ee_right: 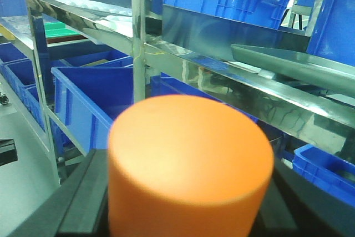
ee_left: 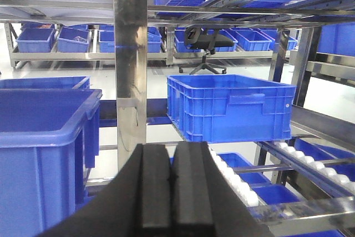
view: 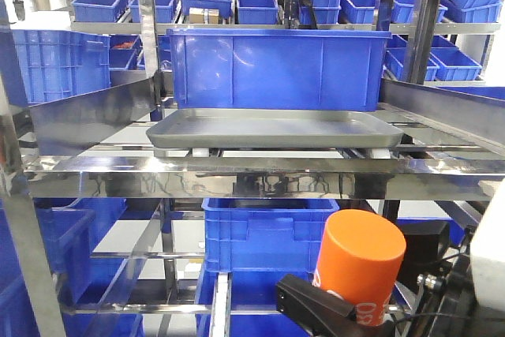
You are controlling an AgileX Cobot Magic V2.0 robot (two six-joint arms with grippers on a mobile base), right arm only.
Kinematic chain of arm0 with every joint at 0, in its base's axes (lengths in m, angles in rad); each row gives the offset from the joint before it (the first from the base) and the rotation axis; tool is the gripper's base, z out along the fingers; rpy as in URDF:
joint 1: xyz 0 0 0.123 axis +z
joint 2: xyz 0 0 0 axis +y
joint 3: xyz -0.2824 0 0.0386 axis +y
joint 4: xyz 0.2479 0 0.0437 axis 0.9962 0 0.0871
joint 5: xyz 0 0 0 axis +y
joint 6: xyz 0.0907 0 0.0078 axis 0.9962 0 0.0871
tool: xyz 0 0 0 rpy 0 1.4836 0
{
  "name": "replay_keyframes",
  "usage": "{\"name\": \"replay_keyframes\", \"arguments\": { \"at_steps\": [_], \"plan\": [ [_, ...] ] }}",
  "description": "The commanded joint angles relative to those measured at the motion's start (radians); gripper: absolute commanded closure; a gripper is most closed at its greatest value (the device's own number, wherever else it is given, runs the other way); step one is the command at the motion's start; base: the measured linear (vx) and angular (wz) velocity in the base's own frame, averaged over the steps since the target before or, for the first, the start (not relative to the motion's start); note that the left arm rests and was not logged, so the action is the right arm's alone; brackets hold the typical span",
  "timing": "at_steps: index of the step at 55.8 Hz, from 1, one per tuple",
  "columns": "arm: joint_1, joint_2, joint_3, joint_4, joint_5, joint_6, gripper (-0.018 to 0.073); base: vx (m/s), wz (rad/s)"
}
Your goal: Grab orange capacitor from left shelf to right conveyor
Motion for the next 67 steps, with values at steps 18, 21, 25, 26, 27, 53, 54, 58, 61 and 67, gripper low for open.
{"name": "replay_keyframes", "arguments": {
  "at_steps": [18,21,25,26,27,53,54,58,61,67],
  "plan": [
    [0.001,-0.006,-0.032,0.001,-0.083,-0.011,0.0568,-0.11,0.04],
    [0.001,-0.006,-0.032,0.001,-0.083,-0.011,0.0568,-0.18,0.05],
    [0.001,-0.006,-0.032,0.001,-0.083,-0.011,0.0568,-0.22,0.06],
    [0.001,-0.006,-0.032,0.001,-0.083,-0.011,0.0568,-0.23,0.06],
    [0.001,-0.006,-0.032,0.001,-0.083,-0.011,0.0568,-0.24,0.07],
    [0.001,-0.006,-0.032,0.001,-0.081,-0.011,0.0568,-0.26,0.11],
    [0.001,-0.006,-0.032,0.001,-0.081,-0.011,0.0568,-0.25,0.19],
    [0.001,-0.006,-0.032,0.001,-0.081,-0.011,0.0568,-0.25,0.2],
    [0.001,-0.006,-0.032,0.001,-0.081,-0.011,0.0568,-0.24,0.23],
    [0.001,-0.006,-0.032,0.001,-0.081,-0.011,0.0568,-0.22,0.27]
  ]
}}
